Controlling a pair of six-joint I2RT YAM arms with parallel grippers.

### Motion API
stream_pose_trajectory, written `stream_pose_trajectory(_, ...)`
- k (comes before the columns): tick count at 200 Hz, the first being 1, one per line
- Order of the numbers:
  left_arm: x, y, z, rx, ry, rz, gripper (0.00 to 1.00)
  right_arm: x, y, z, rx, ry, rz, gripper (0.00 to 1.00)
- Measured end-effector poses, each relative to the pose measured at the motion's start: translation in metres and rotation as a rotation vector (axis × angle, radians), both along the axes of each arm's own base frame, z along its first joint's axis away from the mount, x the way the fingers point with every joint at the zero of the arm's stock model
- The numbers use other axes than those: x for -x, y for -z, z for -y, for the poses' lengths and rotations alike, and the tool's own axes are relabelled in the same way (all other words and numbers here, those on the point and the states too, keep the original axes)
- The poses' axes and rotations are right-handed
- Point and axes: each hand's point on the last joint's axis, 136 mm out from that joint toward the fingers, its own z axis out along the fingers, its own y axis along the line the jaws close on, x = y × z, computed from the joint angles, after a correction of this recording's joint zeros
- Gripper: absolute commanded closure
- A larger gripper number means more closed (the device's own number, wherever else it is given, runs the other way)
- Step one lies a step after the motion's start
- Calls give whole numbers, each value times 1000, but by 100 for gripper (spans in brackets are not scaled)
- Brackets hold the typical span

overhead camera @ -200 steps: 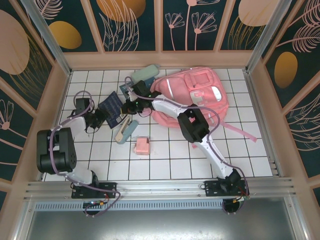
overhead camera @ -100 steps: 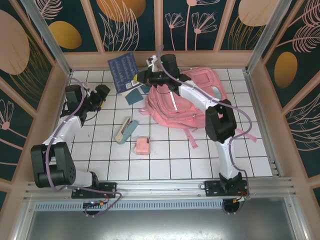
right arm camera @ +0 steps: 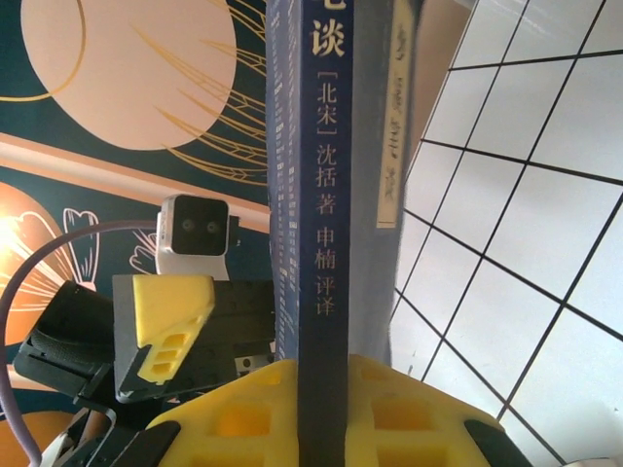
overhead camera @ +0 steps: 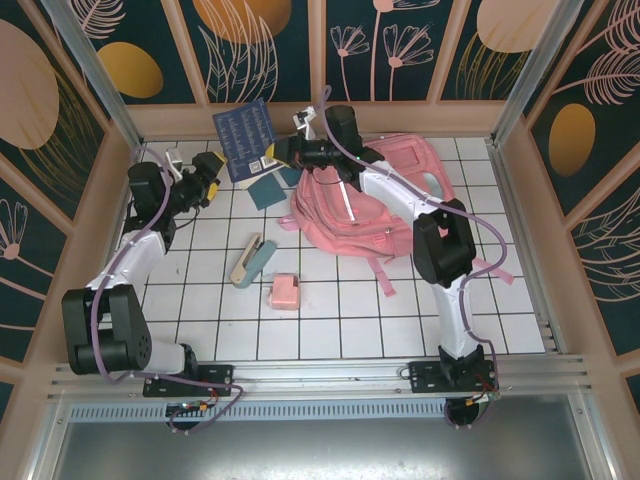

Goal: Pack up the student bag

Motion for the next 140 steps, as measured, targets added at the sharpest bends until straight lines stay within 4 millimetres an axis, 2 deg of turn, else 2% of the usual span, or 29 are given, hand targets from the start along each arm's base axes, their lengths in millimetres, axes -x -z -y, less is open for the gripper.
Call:
stream_pose_trajectory(43,-5,10,14,6,36,-20,12,4,-12,-3,-37,-25,-9,100)
stream_pose_trajectory(70,-11,4,22,46,59,1,18,9,-25,-6,-83,-50,-14,100)
stream_pose_trajectory(92,-15,-9,24,89,70,44,21,11,-39,-7,-131,-67,-13,100)
stream_pose_trajectory(111,-16,-21,27,125,85,81,27,13,-51,-8,-175,-80,-14,100)
stream_pose_trajectory(140,-17,-37,29,184,108,130,45,18,-69,-7,-239,-104,-14,100)
